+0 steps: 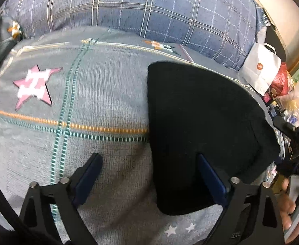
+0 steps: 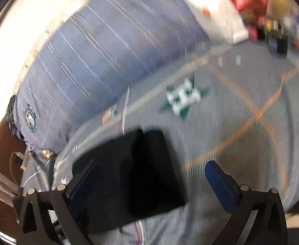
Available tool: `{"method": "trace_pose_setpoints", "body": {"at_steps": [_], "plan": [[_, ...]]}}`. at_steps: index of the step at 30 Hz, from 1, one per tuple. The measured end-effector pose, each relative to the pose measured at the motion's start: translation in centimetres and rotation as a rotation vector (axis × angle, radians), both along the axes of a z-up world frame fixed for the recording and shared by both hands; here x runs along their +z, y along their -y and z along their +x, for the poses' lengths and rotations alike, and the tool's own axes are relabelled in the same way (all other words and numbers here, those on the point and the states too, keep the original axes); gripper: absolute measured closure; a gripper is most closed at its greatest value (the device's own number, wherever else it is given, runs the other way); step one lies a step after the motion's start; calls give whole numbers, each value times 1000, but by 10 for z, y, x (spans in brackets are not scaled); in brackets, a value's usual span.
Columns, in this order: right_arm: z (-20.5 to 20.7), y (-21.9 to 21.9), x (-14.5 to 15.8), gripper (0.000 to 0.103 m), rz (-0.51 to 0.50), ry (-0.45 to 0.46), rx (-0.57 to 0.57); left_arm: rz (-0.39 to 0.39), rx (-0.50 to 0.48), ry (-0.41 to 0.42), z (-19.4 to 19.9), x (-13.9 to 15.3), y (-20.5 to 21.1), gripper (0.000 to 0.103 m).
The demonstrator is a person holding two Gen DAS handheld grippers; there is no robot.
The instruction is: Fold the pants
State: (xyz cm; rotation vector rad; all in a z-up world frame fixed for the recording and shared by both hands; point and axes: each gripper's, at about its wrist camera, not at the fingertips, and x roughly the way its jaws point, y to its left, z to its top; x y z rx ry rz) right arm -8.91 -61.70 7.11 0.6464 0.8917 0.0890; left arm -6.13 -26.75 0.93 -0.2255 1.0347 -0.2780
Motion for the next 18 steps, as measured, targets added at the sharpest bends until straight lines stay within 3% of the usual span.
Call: {"method": "trace_pose_setpoints", "body": {"at_steps": [6,13,16,18], "plan": [[18,-14,-22,0,74,-68,60,9,-9,3,-2,1,-3,7],[24,-39,-22,0,-92,-80,70,-33,10,53,-10,1,-11,6],[21,-37,-22,0,-85,-66,61,-43,5,32,-7,3,-9,6],[20,-34,-23,0,-68,-66,61,-98,24,16,-3,2,-16,7]]}}
